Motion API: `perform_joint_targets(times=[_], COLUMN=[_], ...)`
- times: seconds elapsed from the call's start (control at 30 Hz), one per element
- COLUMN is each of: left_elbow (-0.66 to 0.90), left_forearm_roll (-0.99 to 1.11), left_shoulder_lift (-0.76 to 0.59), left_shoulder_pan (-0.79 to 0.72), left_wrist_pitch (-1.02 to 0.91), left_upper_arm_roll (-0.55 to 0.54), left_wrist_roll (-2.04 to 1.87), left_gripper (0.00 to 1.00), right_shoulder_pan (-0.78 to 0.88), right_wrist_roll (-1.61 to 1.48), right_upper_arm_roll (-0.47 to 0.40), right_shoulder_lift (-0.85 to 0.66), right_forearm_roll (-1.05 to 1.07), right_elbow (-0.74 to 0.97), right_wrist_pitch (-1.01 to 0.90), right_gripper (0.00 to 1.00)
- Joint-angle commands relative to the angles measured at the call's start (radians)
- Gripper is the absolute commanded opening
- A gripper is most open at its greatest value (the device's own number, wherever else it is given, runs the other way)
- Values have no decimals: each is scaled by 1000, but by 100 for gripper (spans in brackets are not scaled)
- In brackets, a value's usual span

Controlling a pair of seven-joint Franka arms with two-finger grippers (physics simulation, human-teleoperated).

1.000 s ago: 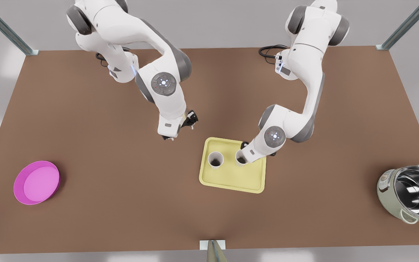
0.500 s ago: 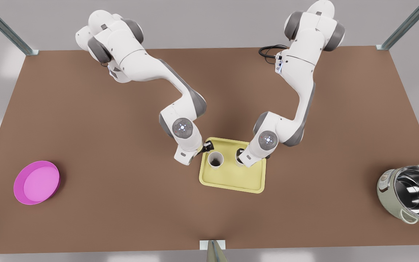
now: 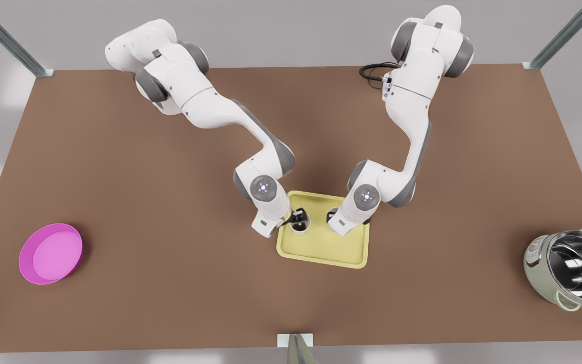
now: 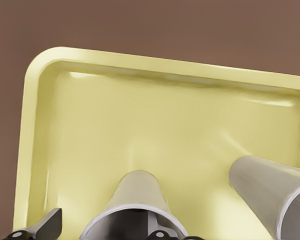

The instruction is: Use the left arm to pick up the white IKEA cup from the tray and place it on the middle-left position; use the right arm to pick up the white IKEA cup from the tray and place it on the middle-right position

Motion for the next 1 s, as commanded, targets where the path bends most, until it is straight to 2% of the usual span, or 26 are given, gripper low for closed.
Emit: perform_joint_targets(times=[0.0,0.1,0.13,0.33,0.37,0.4,0.53,0.57,0.6,0.63,0.67,0.8,0.87,0.97], left_elbow=[1,1,1,17,17,17,45,53,89,96,96,97,106,126], left_forearm_roll=[2,0,0,-3,-6,-4,-3,-3,-3,-1,-7,-15,-15,-124], left_shoulder_lift=[2,11,13,17,17,17,14,8,5,3,0,-44,-44,11], left_shoulder_pan=[1,2,2,7,14,18,27,39,42,57,74,344,399,504], left_wrist_pitch=[7,7,7,6,6,6,-8,-13,-72,-89,-89,-91,-89,9], left_upper_arm_roll=[1,1,1,4,4,4,6,6,6,9,13,4,12,4], left_wrist_roll=[-41,-37,-38,-35,-35,-35,-35,-35,-35,-28,15,155,216,337], left_gripper=[83,76,66,39,27,23,21,21,21,21,21,22,22,22], right_shoulder_pan=[2,9,15,12,15,15,16,13,12,12,12,7,7,5], right_wrist_roll=[104,107,107,106,107,107,119,135,141,141,141,141,139,132], right_upper_arm_roll=[4,6,6,6,6,6,26,44,49,50,50,61,61,59], right_shoulder_lift=[9,25,32,48,49,49,51,55,55,55,55,51,45,26], right_forearm_roll=[1,1,1,3,3,3,7,9,22,62,64,69,101,102], right_elbow=[2,2,0,-10,-13,-15,-21,-23,-23,-21,-23,-21,-20,-18], right_wrist_pitch=[49,72,86,89,89,89,89,84,83,81,76,50,43,-3], right_gripper=[100,100,100,100,100,98,76,65,59,47,40,27,21,4])
